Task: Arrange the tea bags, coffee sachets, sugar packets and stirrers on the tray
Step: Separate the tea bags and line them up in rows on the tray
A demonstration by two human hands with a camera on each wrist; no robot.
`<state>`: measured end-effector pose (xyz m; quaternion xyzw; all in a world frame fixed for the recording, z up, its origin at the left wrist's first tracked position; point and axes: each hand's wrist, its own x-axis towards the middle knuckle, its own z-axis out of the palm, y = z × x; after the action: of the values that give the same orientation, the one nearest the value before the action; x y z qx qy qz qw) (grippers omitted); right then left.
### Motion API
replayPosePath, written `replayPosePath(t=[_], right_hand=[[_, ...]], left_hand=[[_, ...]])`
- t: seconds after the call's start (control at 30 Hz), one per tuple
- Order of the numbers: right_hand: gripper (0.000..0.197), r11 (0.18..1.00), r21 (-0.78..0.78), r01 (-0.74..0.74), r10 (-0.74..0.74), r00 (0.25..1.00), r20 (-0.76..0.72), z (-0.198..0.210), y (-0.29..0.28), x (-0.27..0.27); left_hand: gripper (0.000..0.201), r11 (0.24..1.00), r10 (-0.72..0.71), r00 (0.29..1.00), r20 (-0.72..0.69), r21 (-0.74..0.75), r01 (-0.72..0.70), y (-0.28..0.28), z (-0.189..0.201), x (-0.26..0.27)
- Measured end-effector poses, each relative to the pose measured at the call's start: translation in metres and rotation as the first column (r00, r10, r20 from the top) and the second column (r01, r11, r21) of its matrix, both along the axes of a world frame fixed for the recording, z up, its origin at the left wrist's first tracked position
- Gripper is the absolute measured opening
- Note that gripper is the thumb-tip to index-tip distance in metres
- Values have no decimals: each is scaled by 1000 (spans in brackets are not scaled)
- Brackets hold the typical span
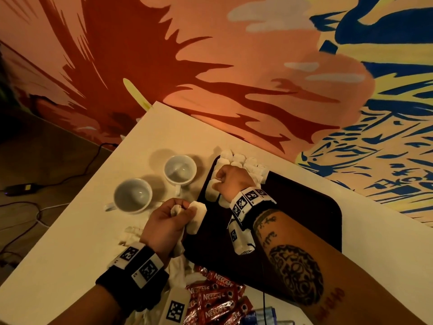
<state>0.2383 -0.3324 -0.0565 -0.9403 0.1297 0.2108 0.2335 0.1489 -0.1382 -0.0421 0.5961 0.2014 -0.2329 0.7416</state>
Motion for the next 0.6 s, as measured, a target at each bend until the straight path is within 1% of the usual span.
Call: replayPosePath(t=[0.07, 0.1, 0.17, 0.2, 0.27, 0.33, 0.37, 0.4, 0.43, 0.53, 0.6], right_hand=[[30, 999, 41, 20, -23, 998, 62, 10, 1, -7], [29, 996, 82, 29, -38, 993, 113, 18, 2, -12], [21, 972, 230, 45, -91, 977, 194, 33, 7, -27], [20, 947, 317, 41, -109, 974, 200, 38, 9, -36], [24, 889, 458, 20, -98, 984, 148, 51, 11, -57], [20, 844, 536, -5, -64, 992, 109, 59, 13, -78], [13, 829, 560, -15, -69, 989, 129, 62, 13, -87], [8, 819, 573, -13, -98, 982, 162, 63, 12, -96], [7, 815, 579, 3, -141, 971, 193, 64, 10, -102], [14, 815, 575, 72, -273, 923, 271, 64, -1, -120], [10, 806, 586, 86, -297, 915, 274, 67, -7, -132]], left_hand=[[15, 1000, 4, 1000, 22, 12, -4, -1, -2, 1], [18, 1000, 3, 999, 38, 24, -4, -2, -3, 1], [18, 999, -5, 998, 66, 44, 2, -5, -2, 1], [14, 999, -3, 997, 76, 48, -1, -8, -2, 1], [11, 997, 4, 996, 94, 71, -10, -14, 1, -1], [16, 998, -9, 992, 128, 67, 0, -20, 5, -4], [20, 998, -28, 989, 147, 64, 19, -23, 7, -6], [18, 997, -43, 986, 159, 67, 33, -27, 11, -9], [13, 996, -57, 985, 165, 77, 45, -29, 13, -11], [1, 992, -108, 981, 161, 80, 96, -38, 19, -21], [5, 985, -156, 971, 183, 108, 138, -42, 22, -30]])
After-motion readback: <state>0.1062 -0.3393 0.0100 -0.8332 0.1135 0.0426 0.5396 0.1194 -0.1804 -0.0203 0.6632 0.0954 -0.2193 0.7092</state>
